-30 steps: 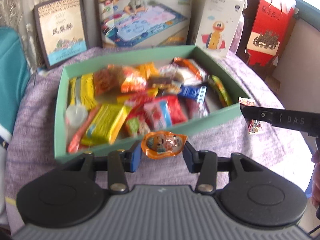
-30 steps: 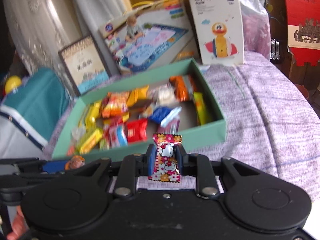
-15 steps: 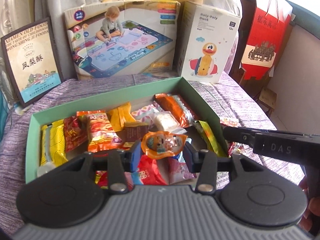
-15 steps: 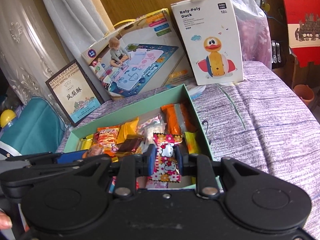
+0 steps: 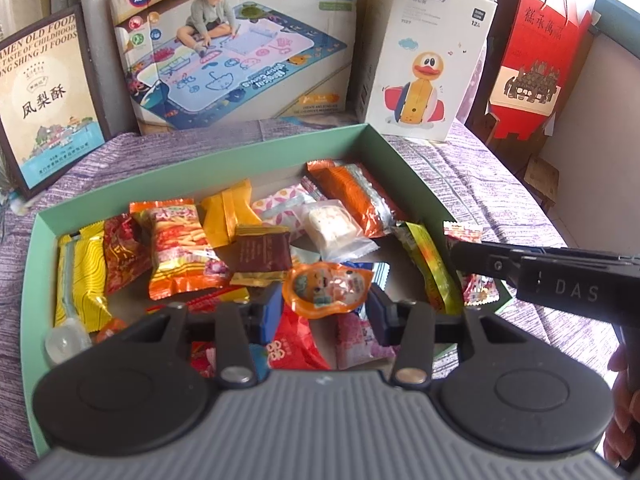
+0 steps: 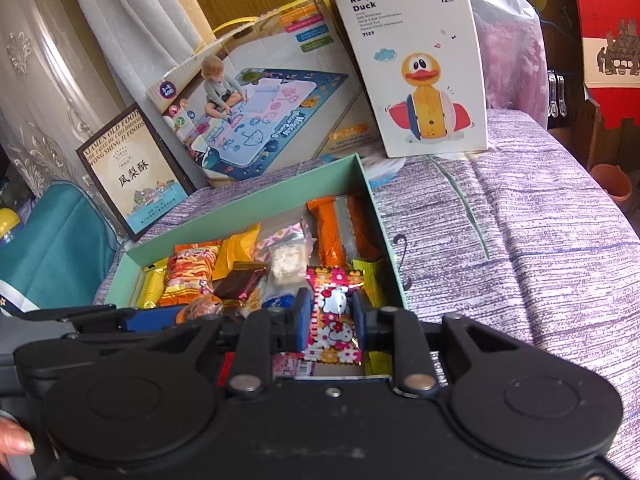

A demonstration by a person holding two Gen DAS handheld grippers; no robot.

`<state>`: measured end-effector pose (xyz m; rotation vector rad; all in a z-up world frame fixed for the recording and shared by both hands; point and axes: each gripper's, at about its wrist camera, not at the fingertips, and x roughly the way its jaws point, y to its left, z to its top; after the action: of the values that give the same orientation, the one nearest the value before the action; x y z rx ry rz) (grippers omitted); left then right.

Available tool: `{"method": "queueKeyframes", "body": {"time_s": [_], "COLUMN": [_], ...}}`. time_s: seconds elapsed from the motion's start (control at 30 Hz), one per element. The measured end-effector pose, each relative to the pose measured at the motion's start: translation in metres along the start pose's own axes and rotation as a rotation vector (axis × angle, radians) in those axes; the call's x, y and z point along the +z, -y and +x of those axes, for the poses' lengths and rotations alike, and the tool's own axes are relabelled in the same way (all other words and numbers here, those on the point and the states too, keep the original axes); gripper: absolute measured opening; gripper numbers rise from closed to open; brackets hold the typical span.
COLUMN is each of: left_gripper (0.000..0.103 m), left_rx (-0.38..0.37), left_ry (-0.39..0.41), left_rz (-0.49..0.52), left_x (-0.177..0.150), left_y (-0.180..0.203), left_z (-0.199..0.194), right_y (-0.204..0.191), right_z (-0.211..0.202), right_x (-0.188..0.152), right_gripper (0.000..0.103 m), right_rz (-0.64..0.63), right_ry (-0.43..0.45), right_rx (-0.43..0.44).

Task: Organize snacks
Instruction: 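Lower the orange candy into the box with left tool while right tool drops Hello Kitty candy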

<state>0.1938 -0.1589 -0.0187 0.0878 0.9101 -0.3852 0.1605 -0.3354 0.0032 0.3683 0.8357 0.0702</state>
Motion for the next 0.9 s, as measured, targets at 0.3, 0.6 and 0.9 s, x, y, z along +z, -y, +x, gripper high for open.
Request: {"method": "queueKeyframes", "body": {"time_s": [0.3, 0.6, 0.9], "left_gripper": [0.044, 0.102, 0.103], "left_rx": [-0.003, 0.050, 0.053], "left_ry": [-0.013, 0.019, 0.031], "left_rz": [0.005, 0.055, 0.043], "left_x": [0.002, -0.004, -0.009], "left_y": [0.008, 0.018, 0.014], "left_z": [0.012, 0.005, -0.020], "right_y": [0.003, 0.001, -0.002], "right_z": [0.003, -0.013, -0.029], "right_x": [0.000, 0.000, -0.003], "right_gripper": [0.024, 0.103, 0.103], "right_rz": [-0.008, 0.057, 0.080], "right_ry": [-0.020, 0.028, 0.017], "right_rx": [0.011, 0.008, -0.013]}}
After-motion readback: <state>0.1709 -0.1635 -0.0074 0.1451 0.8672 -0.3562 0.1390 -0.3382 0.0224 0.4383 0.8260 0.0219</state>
